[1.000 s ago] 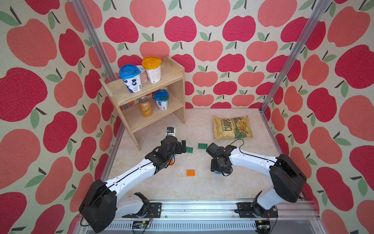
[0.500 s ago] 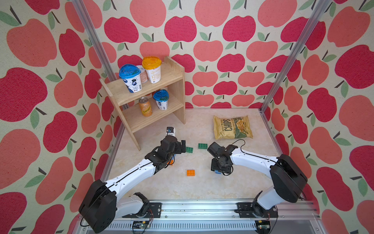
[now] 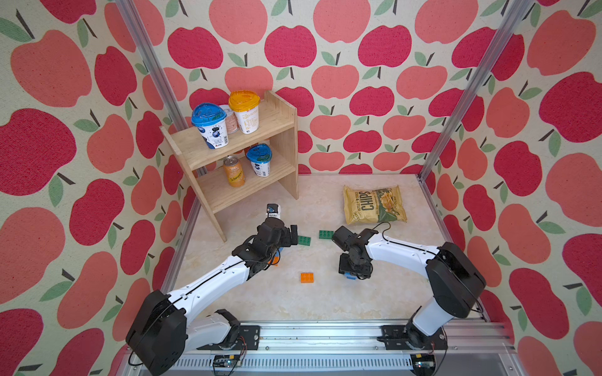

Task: Assemble a rectangle with lego
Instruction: Assemble the lego brick with the lego brick.

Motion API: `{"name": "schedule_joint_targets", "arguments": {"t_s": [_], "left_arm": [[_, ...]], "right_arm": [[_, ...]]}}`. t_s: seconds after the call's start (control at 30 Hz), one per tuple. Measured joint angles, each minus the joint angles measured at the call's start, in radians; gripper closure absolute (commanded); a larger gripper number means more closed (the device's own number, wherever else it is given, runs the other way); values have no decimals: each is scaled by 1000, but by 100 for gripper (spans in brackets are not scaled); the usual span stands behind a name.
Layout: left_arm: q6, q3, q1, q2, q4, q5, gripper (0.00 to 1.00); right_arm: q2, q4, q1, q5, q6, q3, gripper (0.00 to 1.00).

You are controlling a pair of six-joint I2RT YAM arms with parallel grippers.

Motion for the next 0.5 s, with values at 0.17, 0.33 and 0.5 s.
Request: {"name": "schedule_joint_targets", "arguments": {"t_s": [0.17,0.33,0.5], "left_arm": [[0,0,1,-4,0,-6,3],[0,0,2,-5,0,-6,3],[0,0,2,-10,0,-6,3]], "right_arm": [[18,-24,3,3,-10,24,79],[19,-28,7,12,-27,31,75],[19,-26,7,15,-63,34,72]]}}
